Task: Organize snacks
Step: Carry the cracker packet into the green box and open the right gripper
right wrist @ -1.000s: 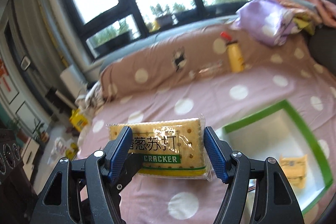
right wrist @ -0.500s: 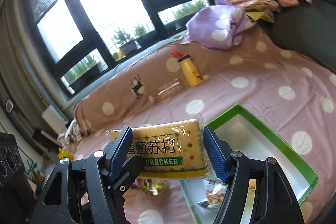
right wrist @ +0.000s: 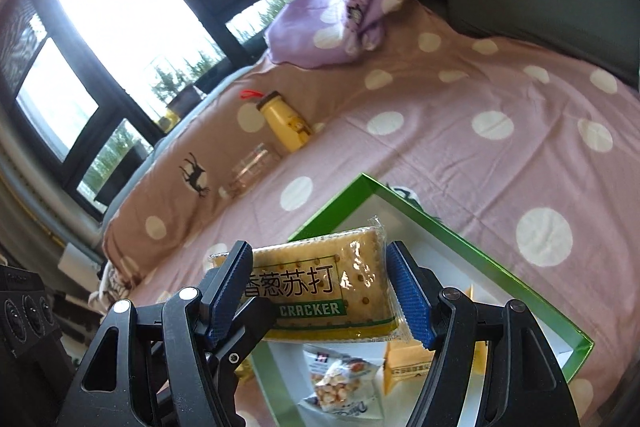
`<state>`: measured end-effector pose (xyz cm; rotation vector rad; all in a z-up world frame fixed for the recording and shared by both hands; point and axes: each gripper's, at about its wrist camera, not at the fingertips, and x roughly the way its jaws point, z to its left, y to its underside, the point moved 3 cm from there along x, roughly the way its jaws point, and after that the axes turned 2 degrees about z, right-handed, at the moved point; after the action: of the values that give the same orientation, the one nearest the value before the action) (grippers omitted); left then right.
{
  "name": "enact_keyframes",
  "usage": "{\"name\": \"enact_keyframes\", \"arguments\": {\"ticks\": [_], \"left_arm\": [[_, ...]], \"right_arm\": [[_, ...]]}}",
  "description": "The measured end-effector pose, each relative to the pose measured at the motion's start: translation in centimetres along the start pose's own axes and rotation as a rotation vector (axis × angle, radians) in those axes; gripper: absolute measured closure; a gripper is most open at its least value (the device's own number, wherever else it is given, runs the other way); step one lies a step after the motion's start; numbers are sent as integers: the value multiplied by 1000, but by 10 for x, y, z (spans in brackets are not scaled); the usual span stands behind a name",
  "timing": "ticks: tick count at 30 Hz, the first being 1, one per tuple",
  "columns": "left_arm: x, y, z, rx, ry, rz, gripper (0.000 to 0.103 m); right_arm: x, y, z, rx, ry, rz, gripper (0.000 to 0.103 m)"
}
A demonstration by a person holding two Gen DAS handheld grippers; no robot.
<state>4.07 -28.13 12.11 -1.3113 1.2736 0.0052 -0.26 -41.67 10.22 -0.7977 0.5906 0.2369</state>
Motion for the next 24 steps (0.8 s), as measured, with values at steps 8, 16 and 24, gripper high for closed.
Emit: {"name": "enact_keyframes", "arguments": {"ticks": [8,16,24], "left_arm": [[31,9,2,-14,6,93,65],[49,17,14,-52,27,161,65],[63,25,14,-54,31,222,66]], "right_arm": [[27,3,-22,40,62,69,31],[45,11,-29,50,106,135,31],[61,18,-38,70,179,209,31]]}}
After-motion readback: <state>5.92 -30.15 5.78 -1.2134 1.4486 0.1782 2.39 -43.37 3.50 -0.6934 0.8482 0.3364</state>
